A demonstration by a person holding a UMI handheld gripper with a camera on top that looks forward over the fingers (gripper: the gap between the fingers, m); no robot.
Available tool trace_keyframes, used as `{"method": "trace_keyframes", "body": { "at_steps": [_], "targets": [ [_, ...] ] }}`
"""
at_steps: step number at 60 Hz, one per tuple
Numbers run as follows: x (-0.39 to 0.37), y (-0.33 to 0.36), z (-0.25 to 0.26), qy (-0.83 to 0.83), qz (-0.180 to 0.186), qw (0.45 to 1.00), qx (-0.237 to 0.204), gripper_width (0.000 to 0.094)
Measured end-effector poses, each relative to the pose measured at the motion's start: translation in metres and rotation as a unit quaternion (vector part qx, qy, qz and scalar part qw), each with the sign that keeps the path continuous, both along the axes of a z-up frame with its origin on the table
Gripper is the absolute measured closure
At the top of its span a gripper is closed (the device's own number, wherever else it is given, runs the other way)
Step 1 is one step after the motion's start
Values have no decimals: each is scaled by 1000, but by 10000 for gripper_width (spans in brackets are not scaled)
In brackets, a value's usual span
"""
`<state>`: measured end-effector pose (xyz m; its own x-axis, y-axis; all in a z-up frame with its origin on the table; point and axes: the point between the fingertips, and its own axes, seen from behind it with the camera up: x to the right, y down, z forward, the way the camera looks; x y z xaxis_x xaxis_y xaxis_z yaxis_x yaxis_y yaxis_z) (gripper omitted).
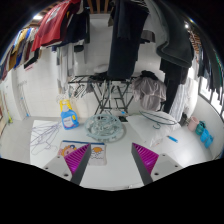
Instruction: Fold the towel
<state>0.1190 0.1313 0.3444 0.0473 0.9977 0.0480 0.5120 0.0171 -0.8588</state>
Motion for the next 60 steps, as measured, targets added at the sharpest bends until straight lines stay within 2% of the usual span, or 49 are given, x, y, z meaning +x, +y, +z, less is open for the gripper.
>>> {"method": "trace_keyframes", "body": {
  "at_steps": [10, 31, 44, 60],
  "targets": [
    [-1, -69, -31, -16, 25, 1000, -4, 83],
    [-11, -225, -105, -22, 101, 994, -28, 81],
    [-52, -294, -163, -4, 103, 994, -39, 82],
    [-114, -333, -263, -20, 89, 995, -40, 78]
  ]
}}
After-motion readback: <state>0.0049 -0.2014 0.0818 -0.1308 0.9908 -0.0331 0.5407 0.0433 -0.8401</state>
